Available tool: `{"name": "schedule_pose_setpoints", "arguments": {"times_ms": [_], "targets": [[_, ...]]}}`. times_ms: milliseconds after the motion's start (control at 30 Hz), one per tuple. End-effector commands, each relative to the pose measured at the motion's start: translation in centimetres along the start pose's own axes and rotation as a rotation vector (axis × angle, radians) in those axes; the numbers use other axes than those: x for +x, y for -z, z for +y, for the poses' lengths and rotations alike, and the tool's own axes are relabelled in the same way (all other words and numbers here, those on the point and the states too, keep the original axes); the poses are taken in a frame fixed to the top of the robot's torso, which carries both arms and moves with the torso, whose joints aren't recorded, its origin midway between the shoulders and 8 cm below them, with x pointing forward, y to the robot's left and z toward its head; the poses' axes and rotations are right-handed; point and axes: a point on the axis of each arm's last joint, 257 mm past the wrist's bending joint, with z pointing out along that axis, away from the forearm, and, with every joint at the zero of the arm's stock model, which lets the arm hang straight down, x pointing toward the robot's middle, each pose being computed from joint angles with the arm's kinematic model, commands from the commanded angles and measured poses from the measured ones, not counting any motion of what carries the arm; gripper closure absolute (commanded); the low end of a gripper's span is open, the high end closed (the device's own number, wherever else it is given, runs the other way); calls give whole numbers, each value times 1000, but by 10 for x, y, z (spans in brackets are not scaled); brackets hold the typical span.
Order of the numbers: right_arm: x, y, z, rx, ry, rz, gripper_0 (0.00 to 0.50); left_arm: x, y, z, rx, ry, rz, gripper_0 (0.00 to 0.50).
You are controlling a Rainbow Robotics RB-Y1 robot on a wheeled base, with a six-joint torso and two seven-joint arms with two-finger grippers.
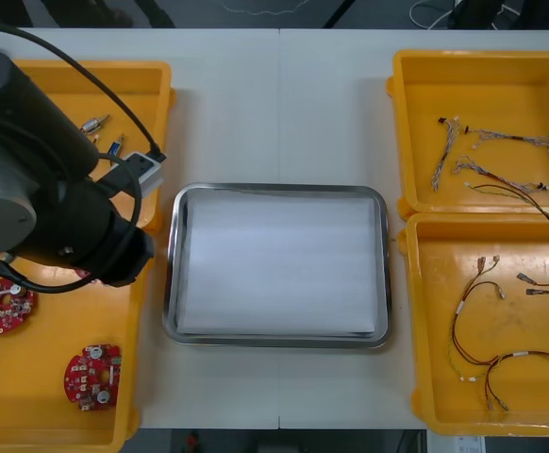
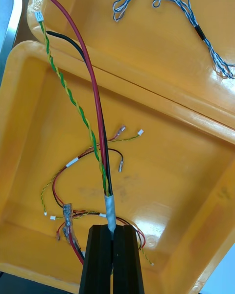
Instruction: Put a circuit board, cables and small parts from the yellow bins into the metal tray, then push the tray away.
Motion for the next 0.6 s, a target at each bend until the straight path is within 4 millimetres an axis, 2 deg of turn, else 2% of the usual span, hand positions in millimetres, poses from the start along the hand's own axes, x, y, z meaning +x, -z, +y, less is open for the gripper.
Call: {"name": "schedule_pose_setpoints", "arguments": {"times_ms": [33, 400, 600], "targets": [[-7, 10, -9, 63, 60, -13, 500, -25, -3, -32, 18, 18, -31, 500], [-5, 7, -8, 49, 67, -1, 500, -41, -47, -75, 5, 26, -25, 500], [-4, 7, -5, 39, 81, 1, 500, -47, -62, -98, 17, 32, -32, 499]]}}
